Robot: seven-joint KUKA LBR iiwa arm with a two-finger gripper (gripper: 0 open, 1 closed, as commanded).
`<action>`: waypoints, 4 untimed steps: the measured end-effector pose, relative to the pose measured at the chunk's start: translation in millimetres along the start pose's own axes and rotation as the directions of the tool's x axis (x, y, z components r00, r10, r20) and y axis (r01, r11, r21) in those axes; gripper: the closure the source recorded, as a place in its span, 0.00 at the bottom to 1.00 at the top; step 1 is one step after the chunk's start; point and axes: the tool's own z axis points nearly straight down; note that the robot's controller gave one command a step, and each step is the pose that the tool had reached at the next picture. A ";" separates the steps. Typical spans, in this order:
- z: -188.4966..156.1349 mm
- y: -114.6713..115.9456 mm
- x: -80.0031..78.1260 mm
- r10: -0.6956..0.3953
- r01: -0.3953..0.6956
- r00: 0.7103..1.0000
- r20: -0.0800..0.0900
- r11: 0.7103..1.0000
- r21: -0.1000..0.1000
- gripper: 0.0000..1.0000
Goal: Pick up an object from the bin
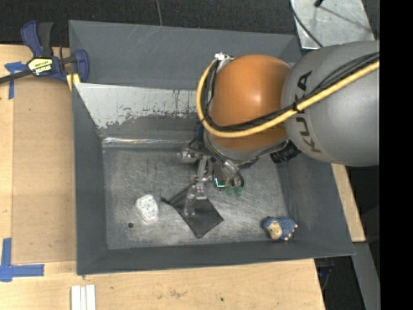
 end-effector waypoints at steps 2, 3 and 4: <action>97.8 -46.8 -6.0 -0.003 0.003 1.000 0.007 1.000 -0.001 1.00; 97.8 -46.9 -6.0 -0.003 0.003 1.000 0.007 1.000 -0.001 0.00; 136.8 -69.0 -2.8 -0.011 0.011 1.000 0.013 1.000 -0.004 0.00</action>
Offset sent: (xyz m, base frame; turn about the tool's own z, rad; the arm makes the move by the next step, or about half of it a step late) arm 0.0050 -0.0465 -0.0979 -0.0032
